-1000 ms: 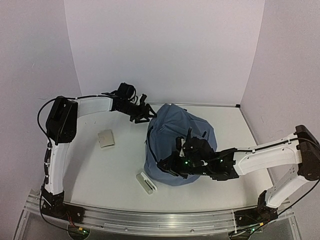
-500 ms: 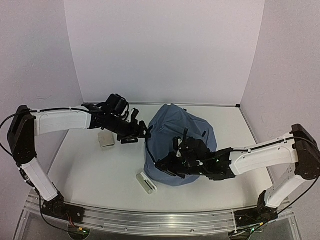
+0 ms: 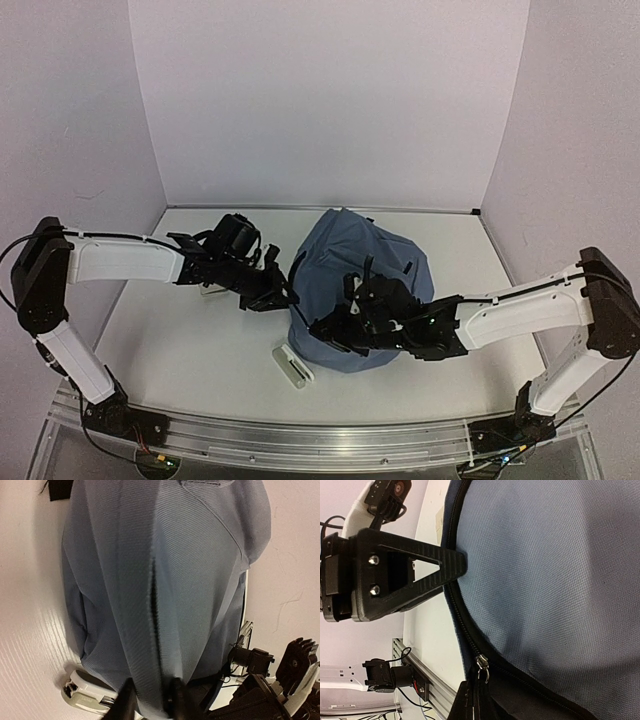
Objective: Pack the student bag
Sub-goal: Zip the student bag at the center of the board.
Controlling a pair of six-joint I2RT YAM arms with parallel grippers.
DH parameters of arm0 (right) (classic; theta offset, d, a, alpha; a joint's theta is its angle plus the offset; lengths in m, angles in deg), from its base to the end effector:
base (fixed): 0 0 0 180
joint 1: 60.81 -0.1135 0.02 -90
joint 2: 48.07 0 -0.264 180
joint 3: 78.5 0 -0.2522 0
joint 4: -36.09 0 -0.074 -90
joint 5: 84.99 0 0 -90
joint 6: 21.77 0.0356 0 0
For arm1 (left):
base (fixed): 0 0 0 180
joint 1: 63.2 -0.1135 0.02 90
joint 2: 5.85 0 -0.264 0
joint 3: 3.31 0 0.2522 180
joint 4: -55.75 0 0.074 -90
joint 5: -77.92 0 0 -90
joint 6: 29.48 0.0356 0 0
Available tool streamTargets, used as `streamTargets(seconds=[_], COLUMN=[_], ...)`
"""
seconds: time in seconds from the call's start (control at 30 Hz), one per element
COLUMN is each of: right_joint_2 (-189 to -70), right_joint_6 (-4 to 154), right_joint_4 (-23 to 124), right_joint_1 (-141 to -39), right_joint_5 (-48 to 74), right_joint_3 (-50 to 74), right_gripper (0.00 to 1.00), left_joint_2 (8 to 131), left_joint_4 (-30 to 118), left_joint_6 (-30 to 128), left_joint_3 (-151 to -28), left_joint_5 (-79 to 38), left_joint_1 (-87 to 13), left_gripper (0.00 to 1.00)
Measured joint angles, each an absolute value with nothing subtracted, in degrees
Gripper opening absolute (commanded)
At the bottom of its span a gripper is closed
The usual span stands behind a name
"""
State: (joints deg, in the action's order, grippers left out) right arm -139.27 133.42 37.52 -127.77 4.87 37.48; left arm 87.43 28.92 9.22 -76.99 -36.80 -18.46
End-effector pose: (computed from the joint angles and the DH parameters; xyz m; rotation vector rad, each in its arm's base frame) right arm 0.1355 0.3185 0.2098 -0.0352 2.3932 1.2976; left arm 0.2353 -0.2541 0.2154 0.0813 2.6987 -1.1933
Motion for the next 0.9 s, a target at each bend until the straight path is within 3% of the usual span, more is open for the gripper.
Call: streamTargets(seconds=[0.33, 0.9], right_joint_2=[-137.11, -128.77], right_joint_6=[132.89, 133.18], right_joint_4=[38.98, 44.83], right_joint_1=[-127.75, -127.99], right_joint_5=[2.95, 0.95], right_joint_3=[38.39, 42.23], right_gripper=[0.0, 0.0], left_joint_2=[87.54, 87.54], left_joint_4=[28.77, 25.73], left_joint_6=[11.15, 18.39], left_joint_3=[-76.93, -76.96], left_joint_5=[-36.11, -40.54], left_joint_1=[-19.13, -30.55], left_gripper=[0.0, 0.0])
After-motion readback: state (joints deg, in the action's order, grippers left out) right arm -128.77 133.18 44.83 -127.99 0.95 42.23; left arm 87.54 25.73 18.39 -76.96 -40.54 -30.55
